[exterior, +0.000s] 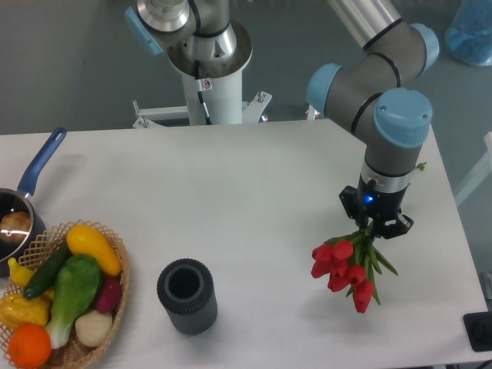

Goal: Insert the flowers into the vase

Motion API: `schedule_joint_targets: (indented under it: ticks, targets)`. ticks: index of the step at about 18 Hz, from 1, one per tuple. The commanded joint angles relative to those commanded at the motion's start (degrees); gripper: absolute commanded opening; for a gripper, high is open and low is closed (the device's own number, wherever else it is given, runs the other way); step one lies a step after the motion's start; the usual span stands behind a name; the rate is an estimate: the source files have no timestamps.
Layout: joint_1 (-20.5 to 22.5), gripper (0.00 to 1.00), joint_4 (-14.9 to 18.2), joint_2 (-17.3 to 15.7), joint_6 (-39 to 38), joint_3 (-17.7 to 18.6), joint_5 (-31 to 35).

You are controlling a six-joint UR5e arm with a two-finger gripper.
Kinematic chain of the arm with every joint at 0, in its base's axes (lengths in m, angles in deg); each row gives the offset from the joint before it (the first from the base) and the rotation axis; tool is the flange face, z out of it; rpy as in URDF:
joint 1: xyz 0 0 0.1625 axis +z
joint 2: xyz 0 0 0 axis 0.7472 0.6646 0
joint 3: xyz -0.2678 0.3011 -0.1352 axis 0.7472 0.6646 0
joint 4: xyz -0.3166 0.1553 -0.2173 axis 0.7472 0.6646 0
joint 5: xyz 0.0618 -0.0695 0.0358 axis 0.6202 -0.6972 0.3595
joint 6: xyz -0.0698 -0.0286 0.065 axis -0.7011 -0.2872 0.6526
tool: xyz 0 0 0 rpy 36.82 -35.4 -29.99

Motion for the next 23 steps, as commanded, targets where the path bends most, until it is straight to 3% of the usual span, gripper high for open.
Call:
schedule_joint_targets:
  ticks: [10, 14, 21, 23]
  targets:
    - [0.7, 0.0, 0.1, -0.7, 0.0, -0.6, -1.7]
    - [1.8, 0.0, -0.2, -1.8, -1.1, -1.1, -11.7]
    - [2.0, 0.0, -0.7, -3.9, -9.8, -0.5, -32.2]
    - [1.4, 0.0, -3.7, -5.0, -15.4, -0.1, -37.8]
